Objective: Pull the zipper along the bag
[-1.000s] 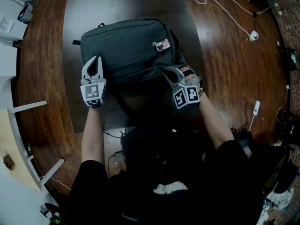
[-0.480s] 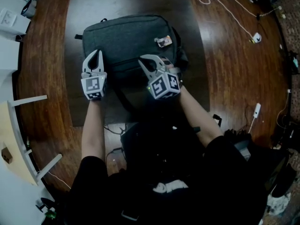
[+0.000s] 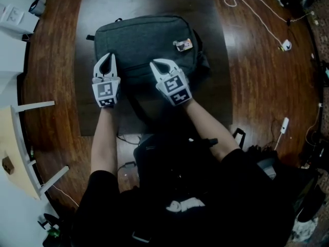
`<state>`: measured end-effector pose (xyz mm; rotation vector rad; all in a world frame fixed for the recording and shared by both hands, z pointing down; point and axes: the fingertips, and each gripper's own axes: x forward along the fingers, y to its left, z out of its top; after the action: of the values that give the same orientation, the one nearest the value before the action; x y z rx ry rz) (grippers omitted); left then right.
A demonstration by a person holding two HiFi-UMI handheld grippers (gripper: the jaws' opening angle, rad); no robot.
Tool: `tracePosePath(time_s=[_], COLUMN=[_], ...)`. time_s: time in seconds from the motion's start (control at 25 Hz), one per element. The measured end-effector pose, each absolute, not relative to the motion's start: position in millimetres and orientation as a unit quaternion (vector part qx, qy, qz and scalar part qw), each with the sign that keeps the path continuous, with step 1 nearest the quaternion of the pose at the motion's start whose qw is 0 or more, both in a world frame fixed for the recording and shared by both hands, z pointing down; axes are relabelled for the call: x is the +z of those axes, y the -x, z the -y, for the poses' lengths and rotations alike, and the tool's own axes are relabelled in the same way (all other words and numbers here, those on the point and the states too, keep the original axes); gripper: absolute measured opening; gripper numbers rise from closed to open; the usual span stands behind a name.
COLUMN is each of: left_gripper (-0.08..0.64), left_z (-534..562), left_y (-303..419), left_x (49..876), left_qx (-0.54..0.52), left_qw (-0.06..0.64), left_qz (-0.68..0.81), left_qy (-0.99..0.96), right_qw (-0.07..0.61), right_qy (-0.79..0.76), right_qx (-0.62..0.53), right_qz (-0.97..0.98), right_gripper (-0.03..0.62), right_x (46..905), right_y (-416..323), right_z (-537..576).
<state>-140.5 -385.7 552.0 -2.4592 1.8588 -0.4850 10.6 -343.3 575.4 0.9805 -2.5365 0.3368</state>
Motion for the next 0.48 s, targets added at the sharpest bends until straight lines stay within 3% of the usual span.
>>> tracePosePath(time_s=[0.48], left_gripper=[-0.002], left_z=[384.3], left_y=[141.8], left_x=[552.8], left_qx=[-0.152], left_qw=[0.001], left_qz=[-0.594], left_qy=[0.79], right_qw=[0.198], right_qy=[-0.406], right_qx=[0.132], right_qz=[0.882], right_gripper=[0.018], right_x=[577.4], right_y=[-12.6], right_z=[342.8])
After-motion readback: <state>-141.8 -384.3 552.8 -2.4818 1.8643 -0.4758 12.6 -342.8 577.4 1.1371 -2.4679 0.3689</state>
